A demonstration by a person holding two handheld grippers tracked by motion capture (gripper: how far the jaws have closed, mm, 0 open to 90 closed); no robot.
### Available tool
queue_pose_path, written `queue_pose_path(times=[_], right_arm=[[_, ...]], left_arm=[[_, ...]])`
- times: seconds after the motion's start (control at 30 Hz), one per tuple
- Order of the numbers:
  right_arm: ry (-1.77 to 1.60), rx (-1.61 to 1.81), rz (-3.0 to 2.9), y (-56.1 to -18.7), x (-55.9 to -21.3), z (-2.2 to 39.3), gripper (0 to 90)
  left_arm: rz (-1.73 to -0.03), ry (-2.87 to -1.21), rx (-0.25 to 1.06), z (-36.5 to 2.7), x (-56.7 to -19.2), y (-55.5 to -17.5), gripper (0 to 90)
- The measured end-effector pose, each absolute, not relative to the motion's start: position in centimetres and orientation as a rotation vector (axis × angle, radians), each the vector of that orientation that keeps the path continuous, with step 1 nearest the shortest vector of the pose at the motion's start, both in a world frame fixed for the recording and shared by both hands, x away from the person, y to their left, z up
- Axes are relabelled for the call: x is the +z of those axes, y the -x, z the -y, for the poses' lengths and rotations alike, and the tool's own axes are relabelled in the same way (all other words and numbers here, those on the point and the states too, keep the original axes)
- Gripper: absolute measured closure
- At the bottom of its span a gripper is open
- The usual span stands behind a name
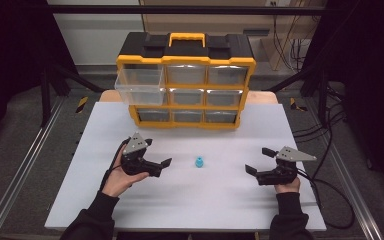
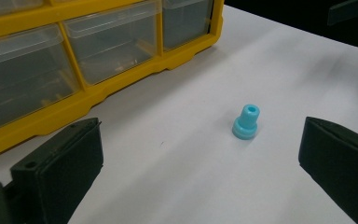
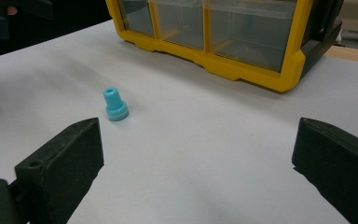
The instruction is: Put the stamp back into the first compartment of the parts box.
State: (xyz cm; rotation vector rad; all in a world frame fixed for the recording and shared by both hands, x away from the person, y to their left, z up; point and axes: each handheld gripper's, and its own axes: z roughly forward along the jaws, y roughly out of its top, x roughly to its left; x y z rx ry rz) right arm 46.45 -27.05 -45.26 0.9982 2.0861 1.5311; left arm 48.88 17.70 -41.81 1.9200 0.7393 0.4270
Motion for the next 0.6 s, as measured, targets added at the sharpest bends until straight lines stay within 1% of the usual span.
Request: queue_pose_path(times=[0.6], right_arm=[[-0.998,1.531,-2.086,-46.4,-45.2,27.1,2.6]], left_arm=[[-0.727,-1.951,0.400,-14.8,-41.7,-50.1,0.0]])
